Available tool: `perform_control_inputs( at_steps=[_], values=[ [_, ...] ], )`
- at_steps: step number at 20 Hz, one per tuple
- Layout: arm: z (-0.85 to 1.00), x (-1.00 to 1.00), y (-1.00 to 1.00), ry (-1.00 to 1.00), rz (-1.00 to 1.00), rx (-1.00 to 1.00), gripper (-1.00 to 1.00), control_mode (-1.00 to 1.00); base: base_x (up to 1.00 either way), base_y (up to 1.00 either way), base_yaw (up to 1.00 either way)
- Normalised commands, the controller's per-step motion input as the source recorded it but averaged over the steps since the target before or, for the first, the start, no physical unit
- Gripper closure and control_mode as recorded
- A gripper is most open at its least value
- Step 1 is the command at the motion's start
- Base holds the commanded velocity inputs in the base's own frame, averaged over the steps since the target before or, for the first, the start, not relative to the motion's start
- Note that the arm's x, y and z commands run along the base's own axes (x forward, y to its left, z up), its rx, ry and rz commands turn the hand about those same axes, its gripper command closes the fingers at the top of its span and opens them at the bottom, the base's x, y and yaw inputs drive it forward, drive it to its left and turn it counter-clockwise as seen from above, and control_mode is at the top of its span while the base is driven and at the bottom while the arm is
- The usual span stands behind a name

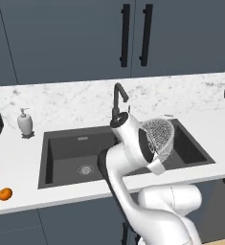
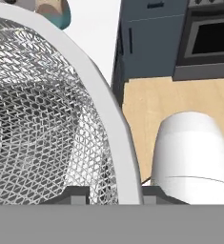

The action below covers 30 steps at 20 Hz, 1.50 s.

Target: Put the colander in the sink, put the peach, tangerine in the colander, and turn on the sink faucet and pour water over the colander.

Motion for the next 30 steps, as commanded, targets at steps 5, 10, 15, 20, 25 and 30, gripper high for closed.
perform_control_inputs(
  at_steps=[5,10,15,20,25,30],
  values=[
    [-0.03,0.22,1.00,-0.09,-0.08,0.26,1.00,-1.00,0.00,0.00,0.00],
    [-0.11,0.54,1.00,-0.19,-0.29,0.37,1.00,-1.00,0.00,0.00,0.00],
    [-0.41,0.62,1.00,-0.03,-0.43,0.29,1.00,-1.00,0.00,0.00,0.00],
    [-0.47,0.67,1.00,-0.04,-0.51,0.15,1.00,-1.00,0.00,0.00,0.00],
    [-0.26,0.88,1.00,-0.03,-0.51,0.00,1.00,-1.00,0.00,0.00,0.00],
    [-0.17,0.71,1.00,0.00,-0.54,0.00,1.00,-1.00,0.00,0.00,0.00]
  ],
)
